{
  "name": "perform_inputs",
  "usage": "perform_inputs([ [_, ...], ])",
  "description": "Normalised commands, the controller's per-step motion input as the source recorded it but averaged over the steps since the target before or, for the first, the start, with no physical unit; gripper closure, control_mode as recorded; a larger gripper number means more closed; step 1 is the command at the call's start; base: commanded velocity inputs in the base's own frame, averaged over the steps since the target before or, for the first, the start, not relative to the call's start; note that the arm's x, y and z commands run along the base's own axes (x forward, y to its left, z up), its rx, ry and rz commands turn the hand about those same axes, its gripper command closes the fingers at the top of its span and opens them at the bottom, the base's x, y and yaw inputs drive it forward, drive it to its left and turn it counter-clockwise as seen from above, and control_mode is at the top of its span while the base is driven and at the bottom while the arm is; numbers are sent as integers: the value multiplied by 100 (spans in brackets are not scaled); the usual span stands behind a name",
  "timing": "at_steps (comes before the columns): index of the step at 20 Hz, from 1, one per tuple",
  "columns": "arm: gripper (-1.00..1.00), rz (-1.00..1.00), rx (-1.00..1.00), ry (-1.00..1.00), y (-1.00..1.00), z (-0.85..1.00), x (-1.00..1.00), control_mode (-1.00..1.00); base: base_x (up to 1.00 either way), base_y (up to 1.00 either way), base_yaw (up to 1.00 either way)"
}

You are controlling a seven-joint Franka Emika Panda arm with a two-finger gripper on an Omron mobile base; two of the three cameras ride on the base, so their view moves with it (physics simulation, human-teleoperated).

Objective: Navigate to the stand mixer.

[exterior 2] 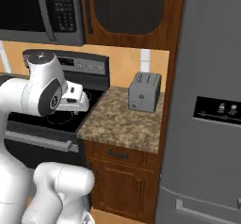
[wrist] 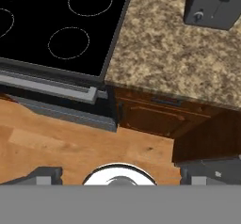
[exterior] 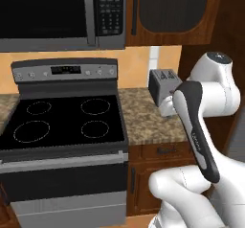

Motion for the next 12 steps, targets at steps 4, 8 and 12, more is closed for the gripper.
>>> perform_inputs([
  [4, -100, 0, 0, 0, 0, 0, 0, 100, -41, 58, 59],
  [8, -100, 0, 0, 0, 0, 0, 0, 100, -4, 32, 82],
  [12, -100, 0, 0, 0, 0, 0, 0, 100, 0, 18, 86],
])
